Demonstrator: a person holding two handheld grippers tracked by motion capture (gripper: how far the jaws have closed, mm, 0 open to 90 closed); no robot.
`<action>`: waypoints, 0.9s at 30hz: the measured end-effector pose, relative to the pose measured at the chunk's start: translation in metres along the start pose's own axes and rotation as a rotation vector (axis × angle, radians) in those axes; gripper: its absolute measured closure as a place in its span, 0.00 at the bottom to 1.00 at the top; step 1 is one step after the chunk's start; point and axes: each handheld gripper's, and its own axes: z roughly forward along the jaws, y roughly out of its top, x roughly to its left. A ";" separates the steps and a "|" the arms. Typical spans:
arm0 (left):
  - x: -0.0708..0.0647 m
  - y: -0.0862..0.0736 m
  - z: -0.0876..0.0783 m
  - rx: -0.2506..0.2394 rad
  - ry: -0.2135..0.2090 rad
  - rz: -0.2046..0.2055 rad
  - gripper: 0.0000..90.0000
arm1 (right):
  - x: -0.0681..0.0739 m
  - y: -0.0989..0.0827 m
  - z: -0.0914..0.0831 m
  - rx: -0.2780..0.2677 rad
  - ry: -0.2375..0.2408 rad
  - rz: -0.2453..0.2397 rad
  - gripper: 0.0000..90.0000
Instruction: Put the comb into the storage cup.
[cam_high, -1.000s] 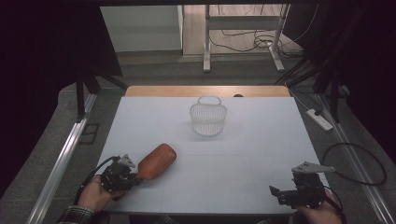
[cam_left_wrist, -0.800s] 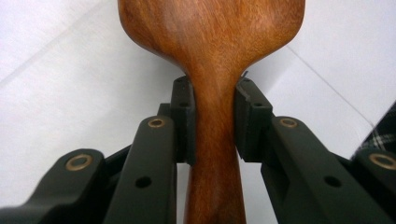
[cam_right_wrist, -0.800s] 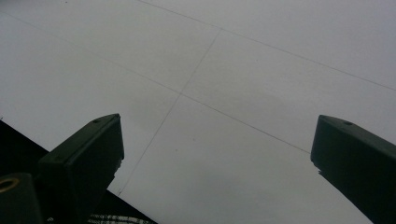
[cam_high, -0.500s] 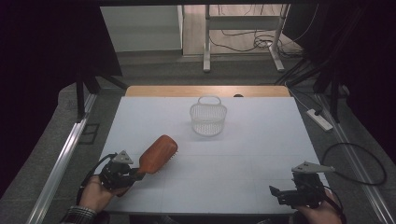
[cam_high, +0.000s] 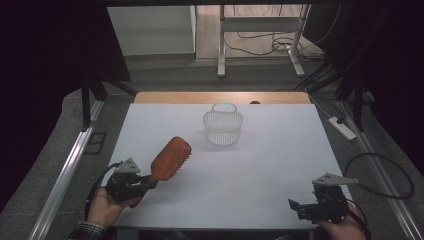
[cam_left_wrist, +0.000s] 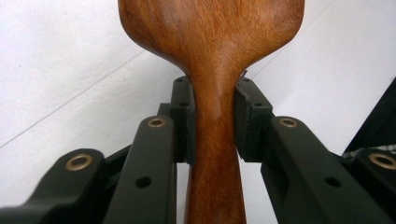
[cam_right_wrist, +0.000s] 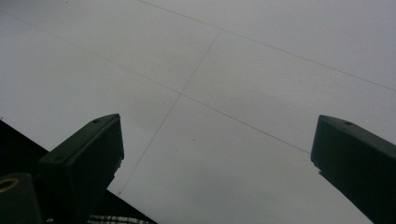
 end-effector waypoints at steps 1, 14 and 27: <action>-0.001 0.001 -0.001 -0.008 -0.002 0.001 0.80 | 0.000 0.000 0.000 0.000 0.000 0.000 0.03; -0.012 0.010 -0.007 -0.096 -0.019 -0.004 0.80 | 0.001 0.000 -0.001 -0.014 0.005 -0.016 0.02; -0.020 0.019 -0.005 -0.125 -0.030 -0.002 0.80 | 0.007 -0.001 -0.004 -0.041 0.025 -0.079 0.00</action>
